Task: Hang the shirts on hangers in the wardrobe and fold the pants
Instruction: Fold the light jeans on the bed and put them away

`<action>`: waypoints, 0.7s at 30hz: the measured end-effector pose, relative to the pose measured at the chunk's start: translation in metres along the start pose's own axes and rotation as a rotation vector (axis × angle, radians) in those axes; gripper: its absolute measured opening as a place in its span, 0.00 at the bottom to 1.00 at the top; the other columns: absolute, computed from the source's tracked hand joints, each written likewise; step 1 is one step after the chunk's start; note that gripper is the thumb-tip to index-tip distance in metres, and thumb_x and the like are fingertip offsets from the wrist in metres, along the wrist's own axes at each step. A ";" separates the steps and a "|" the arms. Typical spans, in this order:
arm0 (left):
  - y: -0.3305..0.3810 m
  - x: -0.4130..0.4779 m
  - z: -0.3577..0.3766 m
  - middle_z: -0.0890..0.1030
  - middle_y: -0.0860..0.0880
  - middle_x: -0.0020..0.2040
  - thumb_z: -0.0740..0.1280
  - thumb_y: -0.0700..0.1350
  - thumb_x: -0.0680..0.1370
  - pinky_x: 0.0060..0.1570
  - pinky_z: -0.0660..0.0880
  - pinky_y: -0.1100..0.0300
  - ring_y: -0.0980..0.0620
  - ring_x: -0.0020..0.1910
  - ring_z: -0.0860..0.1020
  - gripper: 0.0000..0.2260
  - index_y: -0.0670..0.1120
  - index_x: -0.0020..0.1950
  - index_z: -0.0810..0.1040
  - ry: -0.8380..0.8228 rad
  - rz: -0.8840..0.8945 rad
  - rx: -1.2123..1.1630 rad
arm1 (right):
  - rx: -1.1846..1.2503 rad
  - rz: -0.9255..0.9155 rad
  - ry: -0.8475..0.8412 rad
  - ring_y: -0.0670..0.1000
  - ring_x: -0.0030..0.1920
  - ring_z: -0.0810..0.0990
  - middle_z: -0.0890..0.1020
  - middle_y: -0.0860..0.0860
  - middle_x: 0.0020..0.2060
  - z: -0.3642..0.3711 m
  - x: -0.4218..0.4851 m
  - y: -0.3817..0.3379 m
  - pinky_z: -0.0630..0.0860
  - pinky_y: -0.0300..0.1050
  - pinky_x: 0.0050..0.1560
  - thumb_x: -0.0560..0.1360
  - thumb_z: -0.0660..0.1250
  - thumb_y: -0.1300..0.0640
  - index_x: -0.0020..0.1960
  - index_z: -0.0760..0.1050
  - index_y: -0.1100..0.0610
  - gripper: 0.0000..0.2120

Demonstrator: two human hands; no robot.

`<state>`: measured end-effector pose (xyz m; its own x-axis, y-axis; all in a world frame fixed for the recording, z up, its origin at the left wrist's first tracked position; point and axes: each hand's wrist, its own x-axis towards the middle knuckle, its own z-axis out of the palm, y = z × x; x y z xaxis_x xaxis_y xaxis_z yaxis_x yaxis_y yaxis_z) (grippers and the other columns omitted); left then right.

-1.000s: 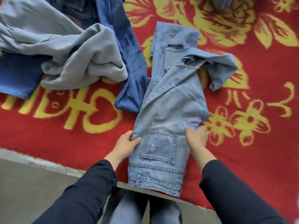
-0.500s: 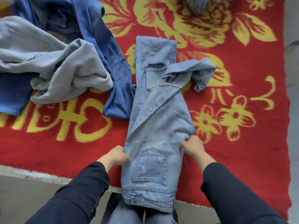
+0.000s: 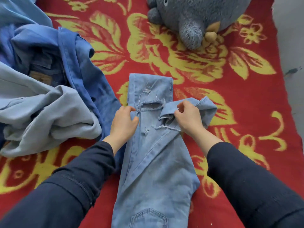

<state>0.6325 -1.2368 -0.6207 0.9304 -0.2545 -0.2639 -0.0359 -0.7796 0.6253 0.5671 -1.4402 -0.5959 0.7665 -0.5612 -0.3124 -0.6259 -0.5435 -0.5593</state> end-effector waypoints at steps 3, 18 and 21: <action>0.000 0.051 0.006 0.77 0.44 0.62 0.63 0.41 0.77 0.60 0.66 0.56 0.46 0.62 0.73 0.17 0.42 0.66 0.74 0.078 -0.014 -0.052 | 0.009 -0.079 0.004 0.55 0.55 0.76 0.78 0.53 0.54 0.015 0.045 -0.019 0.68 0.45 0.49 0.76 0.61 0.57 0.61 0.73 0.58 0.14; 0.034 0.162 -0.014 0.73 0.47 0.32 0.71 0.51 0.73 0.33 0.69 0.58 0.48 0.31 0.71 0.12 0.46 0.36 0.75 0.015 -0.519 -0.760 | 0.681 0.513 -0.059 0.51 0.38 0.73 0.74 0.50 0.40 0.017 0.140 -0.061 0.70 0.47 0.40 0.71 0.72 0.49 0.52 0.70 0.60 0.20; 0.054 0.171 -0.033 0.76 0.50 0.33 0.70 0.44 0.72 0.30 0.73 0.63 0.55 0.28 0.75 0.06 0.46 0.37 0.75 -0.109 -0.447 -0.814 | 0.713 0.449 0.123 0.51 0.31 0.68 0.71 0.49 0.29 0.003 0.142 -0.078 0.64 0.43 0.31 0.65 0.71 0.58 0.36 0.73 0.58 0.07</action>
<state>0.8017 -1.3036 -0.6072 0.7554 -0.1119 -0.6457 0.6220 -0.1879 0.7602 0.7246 -1.4755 -0.5990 0.4207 -0.7155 -0.5577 -0.5944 0.2471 -0.7653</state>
